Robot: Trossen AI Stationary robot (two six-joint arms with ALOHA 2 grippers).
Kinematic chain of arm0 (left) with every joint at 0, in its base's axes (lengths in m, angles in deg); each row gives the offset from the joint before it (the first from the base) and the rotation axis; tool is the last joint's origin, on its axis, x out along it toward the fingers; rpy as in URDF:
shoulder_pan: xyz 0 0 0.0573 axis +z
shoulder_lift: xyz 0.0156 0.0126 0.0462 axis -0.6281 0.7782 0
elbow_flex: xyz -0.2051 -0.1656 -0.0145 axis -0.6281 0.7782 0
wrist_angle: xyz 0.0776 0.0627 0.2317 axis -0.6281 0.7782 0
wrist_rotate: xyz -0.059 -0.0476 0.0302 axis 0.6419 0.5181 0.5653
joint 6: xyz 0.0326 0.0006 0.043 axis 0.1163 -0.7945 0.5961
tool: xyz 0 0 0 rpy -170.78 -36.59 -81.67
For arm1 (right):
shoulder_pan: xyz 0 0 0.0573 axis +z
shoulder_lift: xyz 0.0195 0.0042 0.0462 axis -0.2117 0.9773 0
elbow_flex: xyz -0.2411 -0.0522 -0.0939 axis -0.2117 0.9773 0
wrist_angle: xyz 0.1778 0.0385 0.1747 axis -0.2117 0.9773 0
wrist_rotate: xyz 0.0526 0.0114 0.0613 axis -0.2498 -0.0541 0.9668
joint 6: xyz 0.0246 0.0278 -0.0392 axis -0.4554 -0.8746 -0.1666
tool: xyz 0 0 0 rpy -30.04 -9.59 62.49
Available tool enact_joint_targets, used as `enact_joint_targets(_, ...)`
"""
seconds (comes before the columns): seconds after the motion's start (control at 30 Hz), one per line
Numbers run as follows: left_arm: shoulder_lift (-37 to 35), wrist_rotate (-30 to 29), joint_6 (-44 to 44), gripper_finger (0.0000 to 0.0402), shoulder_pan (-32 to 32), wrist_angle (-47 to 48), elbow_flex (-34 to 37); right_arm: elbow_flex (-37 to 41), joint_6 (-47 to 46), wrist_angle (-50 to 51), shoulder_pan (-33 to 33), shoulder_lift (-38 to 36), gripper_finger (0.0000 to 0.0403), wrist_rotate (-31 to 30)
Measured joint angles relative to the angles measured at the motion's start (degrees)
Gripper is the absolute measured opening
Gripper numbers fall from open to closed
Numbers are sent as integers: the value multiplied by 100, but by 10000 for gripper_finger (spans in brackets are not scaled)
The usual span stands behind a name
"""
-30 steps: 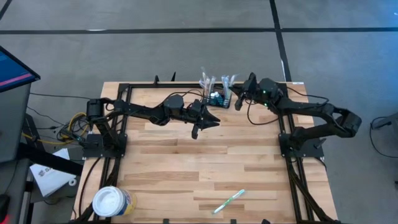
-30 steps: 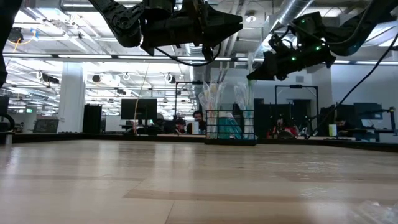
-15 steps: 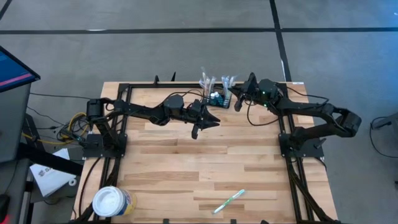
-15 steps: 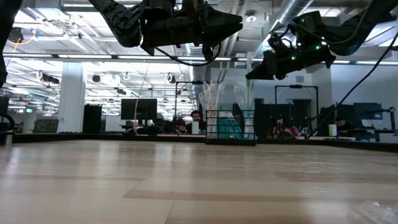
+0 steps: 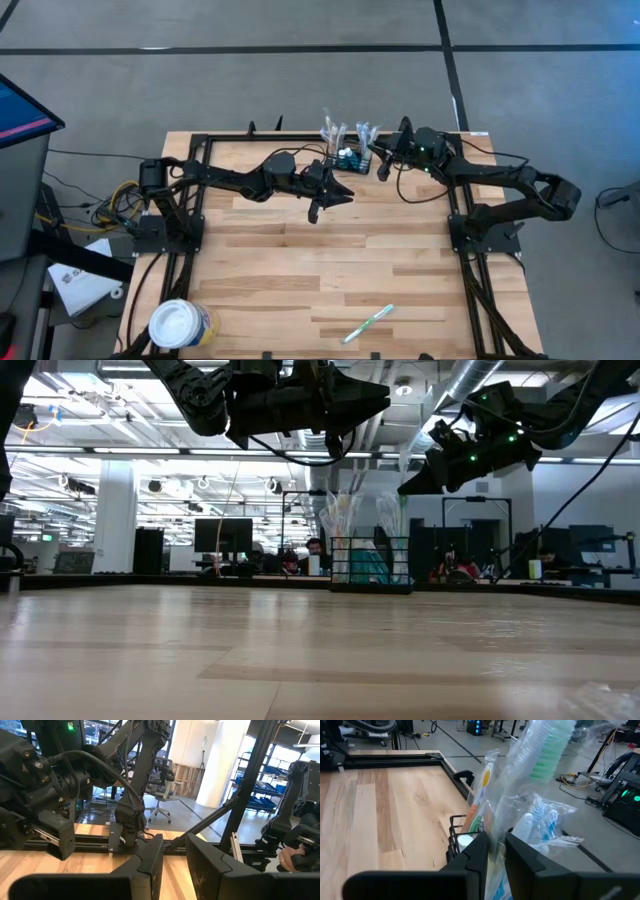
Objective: Pick & Place toothbrushing station
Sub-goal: Put the green toothbrush into the mesh organizer
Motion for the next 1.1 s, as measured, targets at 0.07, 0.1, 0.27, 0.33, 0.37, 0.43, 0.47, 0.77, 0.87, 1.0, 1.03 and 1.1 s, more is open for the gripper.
enact_joint_targets(0.07, 0, 2, 0, 77, 0, 0, 0, 0, -7, 18, 0, 0, 50, 0)
enact_joint_targets(0.1, 0, 2, 0, 77, 0, 0, 0, 0, -32, 43, -2, 0, 51, 0)
enact_joint_targets(0.27, 0, 3, 0, 77, 0, 0, 0, 0, 11, 85, -2, 0, 51, 0)
enact_joint_targets(0.33, 0, 4, 0, 77, 0, 0, 0, 0, 55, 86, -4, 0, 51, 0)
enact_joint_targets(0.37, 0, 4, 0, 77, 0, 0, 0, 0, 76, 87, -6, 0, 51, 0)
enact_joint_targets(0.43, 0, 6, 0, 77, 0, 0, 0, 0, 98, 91, -4, 0, 51, 1)
enact_joint_targets(0.47, 0, 6, -2, 77, 0, 0, 0, 0, 98, 101, -4, 0, 51, 2)
enact_joint_targets(0.77, 0, 11, 0, 77, 0, 0, 0, 0, 98, 444, -117, 0, 102, 10)
enact_joint_targets(0.87, 0, 11, 3, 77, 0, 0, 0, 0, 101, 478, -132, 2, 132, 9)
enact_joint_targets(1.0, 0, 11, 142, 77, 0, 0, 0, 0, 100, 476, -150, 2, 158, 11)
enact_joint_targets(1.03, 0, 11, 142, 77, 0, 1, 0, 0, 98, 476, -152, 2, 161, 9)
enact_joint_targets(1.1, 0, 11, 140, 77, 0, 0, 0, 0, 98, 476, -153, 2, 163, -1)
